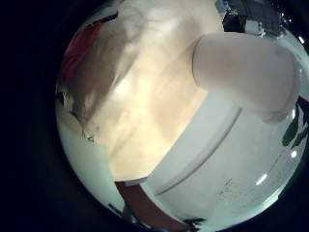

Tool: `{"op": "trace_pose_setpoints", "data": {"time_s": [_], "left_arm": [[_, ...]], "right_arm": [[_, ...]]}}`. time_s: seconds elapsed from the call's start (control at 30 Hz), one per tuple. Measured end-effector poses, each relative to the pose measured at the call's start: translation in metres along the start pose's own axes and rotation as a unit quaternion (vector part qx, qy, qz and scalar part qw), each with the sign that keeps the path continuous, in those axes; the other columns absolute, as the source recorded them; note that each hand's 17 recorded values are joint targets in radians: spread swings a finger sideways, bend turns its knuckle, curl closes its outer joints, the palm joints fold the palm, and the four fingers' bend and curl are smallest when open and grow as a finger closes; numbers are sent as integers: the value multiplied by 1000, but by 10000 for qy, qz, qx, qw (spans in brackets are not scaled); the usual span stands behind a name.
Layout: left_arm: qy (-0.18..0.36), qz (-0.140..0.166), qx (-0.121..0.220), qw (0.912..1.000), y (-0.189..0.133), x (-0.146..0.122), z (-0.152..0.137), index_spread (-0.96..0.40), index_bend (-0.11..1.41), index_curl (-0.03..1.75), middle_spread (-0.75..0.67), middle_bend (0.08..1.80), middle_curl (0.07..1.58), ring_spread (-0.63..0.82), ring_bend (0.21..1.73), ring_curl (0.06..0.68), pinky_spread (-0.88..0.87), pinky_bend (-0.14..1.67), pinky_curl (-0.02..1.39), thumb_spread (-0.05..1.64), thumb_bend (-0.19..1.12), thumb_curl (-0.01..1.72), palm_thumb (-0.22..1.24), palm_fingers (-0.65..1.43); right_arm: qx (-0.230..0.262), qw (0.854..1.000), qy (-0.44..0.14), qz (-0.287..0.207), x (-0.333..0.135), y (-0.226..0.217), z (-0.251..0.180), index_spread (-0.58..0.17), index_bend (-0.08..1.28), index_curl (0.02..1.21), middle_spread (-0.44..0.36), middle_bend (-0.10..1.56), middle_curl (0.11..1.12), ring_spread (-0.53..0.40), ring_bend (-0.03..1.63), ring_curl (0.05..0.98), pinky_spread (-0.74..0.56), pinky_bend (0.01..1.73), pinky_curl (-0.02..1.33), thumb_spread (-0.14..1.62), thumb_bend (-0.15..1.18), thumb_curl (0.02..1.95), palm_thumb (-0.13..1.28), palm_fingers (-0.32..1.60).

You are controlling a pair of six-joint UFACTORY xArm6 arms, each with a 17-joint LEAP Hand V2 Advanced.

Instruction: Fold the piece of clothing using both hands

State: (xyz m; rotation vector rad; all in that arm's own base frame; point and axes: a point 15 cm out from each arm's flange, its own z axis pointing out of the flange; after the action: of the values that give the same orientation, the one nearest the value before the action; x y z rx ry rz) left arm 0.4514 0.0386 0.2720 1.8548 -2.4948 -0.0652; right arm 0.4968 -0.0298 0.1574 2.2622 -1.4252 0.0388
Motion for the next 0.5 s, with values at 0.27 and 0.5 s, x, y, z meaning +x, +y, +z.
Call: {"op": "trace_pose_setpoints", "data": {"time_s": [0.27,0.5], "left_arm": [[-33,13,-11,10000,1,-6,0,33,167,290,347,177,250,536,454,214,523,275,313,889,-31,323,297,-25],[-62,-106,5,9999,9,-24,-3,30,163,293,337,178,254,531,456,217,522,274,317,891,-32,323,297,-21]], "right_arm": [[323,9991,5,264,21,12,-30,-304,935,671,-171,1092,678,-251,1178,533,-552,951,475,1004,7,412,966,1338],[896,9947,91,485,45,34,-82,-266,1027,722,-142,1187,708,-218,1265,570,-480,1062,535,1080,32,474,1080,1254]]}}
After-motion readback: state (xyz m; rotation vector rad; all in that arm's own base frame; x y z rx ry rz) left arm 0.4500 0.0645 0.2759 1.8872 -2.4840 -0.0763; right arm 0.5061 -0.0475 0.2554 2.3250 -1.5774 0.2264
